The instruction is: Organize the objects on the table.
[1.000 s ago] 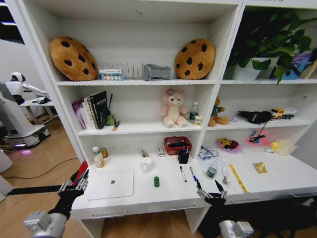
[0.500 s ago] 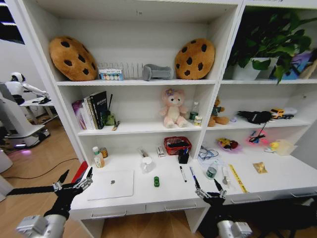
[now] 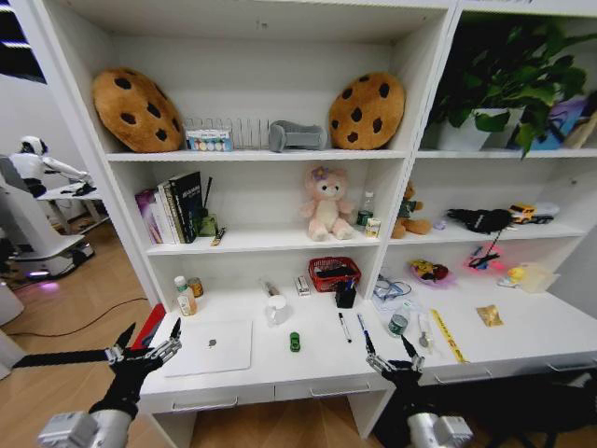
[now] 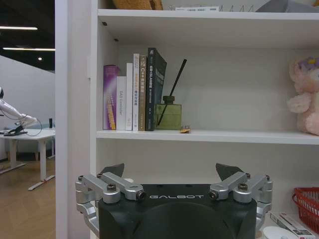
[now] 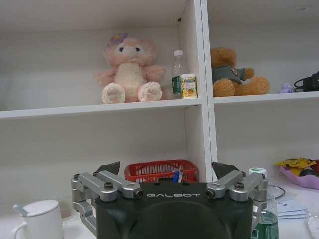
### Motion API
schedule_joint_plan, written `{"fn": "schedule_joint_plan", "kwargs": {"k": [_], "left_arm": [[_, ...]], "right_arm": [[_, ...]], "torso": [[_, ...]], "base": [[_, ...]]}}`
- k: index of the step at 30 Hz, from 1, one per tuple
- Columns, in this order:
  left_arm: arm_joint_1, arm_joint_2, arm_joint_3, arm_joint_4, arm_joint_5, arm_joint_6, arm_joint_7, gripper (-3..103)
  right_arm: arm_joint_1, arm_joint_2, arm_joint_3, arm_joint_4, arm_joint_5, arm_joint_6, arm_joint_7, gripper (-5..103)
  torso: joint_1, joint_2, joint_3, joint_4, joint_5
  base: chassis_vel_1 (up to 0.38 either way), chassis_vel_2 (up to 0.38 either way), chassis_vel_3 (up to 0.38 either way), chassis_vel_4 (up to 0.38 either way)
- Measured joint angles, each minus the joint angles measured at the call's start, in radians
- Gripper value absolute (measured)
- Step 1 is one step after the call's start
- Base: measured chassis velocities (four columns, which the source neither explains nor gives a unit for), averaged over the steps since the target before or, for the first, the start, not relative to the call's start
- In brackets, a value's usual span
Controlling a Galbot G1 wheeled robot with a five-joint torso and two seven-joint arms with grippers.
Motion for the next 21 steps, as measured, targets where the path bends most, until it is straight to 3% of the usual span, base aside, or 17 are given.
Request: {"fn": "schedule_joint_plan", "kwargs": {"k": [7, 13, 15, 21], "left_arm": [[0.015, -0.034, 0.001, -0.003, 0.017, -0.007, 0.0, 100], [0.041, -0.057, 0.018, -0.006, 0.06, -0.018, 0.008, 100], [0.046, -0.064, 0.021, -0.006, 0.067, -0.023, 0.012, 100], [0.049, -0.056, 0.034, -0.005, 0.088, -0.023, 0.029, 100]], "right_arm": [[0.037, -0.061, -0.029, -0.063, 0.037, -0.037, -0.004, 100], [0.091, -0.204, -0.054, -0.102, 0.096, -0.051, -0.188, 100], [0.113, -0.228, -0.067, -0.12, 0.096, -0.059, -0.198, 100], [0.233, -0.264, -0.167, -0.176, 0.139, -0.152, -0.098, 100]], "torso": [[0.0, 0.0, 0.0, 0.0001, 0.0002], [0.0, 0.0, 0.0, -0.0001, 0.0], [0.0, 0.0, 0.0, 0.0006, 0.0001], [0.0, 0.0, 0.0, 0.0001, 0.0002]], "base": [[0.0, 0.0, 0.0, 0.0], [0.0, 0.0, 0.0, 0.0], [0.0, 0.0, 0.0, 0.0], [0.0, 0.0, 0.0, 0.0]]}}
